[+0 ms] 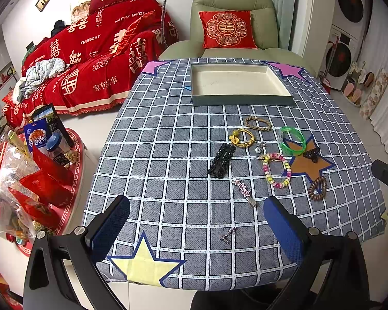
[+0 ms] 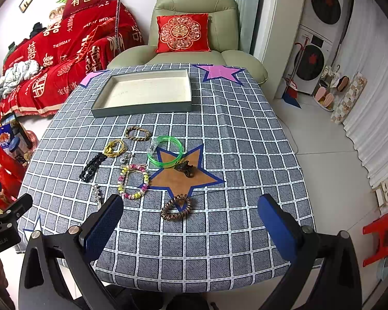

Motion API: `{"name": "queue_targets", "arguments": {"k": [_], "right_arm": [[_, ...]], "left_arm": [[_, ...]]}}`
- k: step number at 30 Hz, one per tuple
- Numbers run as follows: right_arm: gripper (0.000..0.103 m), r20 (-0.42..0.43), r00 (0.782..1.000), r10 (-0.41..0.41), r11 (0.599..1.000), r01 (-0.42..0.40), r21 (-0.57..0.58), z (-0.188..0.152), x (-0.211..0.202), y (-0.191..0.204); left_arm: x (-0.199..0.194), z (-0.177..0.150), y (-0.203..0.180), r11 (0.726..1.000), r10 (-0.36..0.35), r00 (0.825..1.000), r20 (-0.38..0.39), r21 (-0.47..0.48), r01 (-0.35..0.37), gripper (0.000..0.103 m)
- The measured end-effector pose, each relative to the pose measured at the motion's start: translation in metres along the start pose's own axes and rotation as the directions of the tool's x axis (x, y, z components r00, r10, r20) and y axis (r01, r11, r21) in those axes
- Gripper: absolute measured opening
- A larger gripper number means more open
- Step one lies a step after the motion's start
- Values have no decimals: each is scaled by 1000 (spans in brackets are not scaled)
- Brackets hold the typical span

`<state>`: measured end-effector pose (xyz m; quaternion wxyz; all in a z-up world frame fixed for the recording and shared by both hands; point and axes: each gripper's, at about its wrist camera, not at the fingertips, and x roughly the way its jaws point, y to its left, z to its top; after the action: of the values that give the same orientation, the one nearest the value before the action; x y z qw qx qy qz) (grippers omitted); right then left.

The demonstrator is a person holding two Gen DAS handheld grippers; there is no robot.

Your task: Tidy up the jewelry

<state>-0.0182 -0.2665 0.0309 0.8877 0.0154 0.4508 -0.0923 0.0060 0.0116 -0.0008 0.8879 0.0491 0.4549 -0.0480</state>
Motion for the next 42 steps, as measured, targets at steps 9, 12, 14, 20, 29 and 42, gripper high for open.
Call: {"name": "queue_targets", "arguments": {"k": [9, 12, 14, 20, 29, 42], "right_arm": [[103, -2, 1000, 1, 1000, -1, -1, -1, 2, 1], [103, -3, 1000, 1, 1000, -1, -2, -1, 2, 1], [103, -4, 1000, 1, 1000, -1, -3, -1, 3, 2], [103, -5, 1000, 1, 1000, -1, -3, -2, 4, 3], [103, -8, 1000, 0, 1000, 0, -4, -1, 4, 3], [103, -70, 997, 21, 1000, -19, 24, 0, 23, 10]], "left_arm": [[2, -1, 0, 1000, -1, 1000, -2, 0, 1, 103], [3, -1, 0, 1000, 0, 1000, -4, 1, 0, 103], [3, -2, 0, 1000, -1, 1000, -4, 1, 1, 103], [3, -2, 0, 1000, -1, 1000, -4, 1, 1, 103], [6, -5, 0, 1000, -4, 1000, -13, 3, 4, 103], [29, 2, 10, 999, -33, 996, -85, 13, 35, 103]]}}
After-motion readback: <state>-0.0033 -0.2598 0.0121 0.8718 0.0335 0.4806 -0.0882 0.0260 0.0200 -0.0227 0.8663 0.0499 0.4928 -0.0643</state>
